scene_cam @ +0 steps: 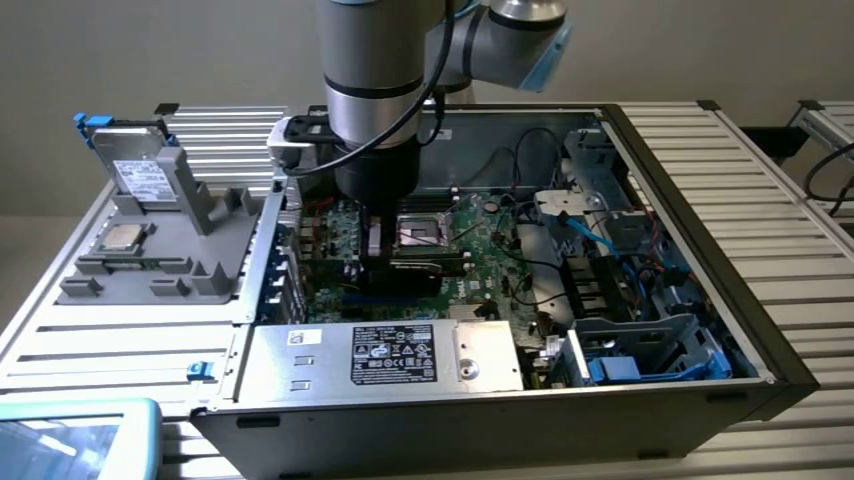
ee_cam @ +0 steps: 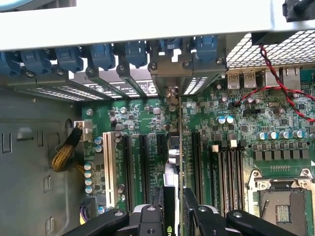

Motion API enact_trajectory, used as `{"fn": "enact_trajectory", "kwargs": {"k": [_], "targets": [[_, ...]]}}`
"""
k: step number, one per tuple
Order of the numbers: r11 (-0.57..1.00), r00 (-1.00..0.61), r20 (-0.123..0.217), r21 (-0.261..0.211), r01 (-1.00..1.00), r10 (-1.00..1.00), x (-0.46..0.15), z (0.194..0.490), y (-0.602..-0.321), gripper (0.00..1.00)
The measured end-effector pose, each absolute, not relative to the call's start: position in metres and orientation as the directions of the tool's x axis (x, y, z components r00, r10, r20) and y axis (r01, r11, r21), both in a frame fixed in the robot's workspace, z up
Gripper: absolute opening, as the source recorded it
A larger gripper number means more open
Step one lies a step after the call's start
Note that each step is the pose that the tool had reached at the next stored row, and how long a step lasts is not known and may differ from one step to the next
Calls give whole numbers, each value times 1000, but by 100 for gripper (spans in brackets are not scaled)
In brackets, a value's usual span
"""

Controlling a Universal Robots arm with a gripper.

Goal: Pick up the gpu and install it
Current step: 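Insert the gpu into the slot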

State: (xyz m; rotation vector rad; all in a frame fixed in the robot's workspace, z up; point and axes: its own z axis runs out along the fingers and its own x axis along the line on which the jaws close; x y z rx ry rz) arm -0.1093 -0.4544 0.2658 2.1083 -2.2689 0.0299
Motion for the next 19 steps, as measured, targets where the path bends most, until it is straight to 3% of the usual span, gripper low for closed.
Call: {"fn": "enact_trajectory", "kwargs": {"k": [19], "targets": [[68, -67, 45, 16, -998, -997, -111, 262, -451, 27]]}}
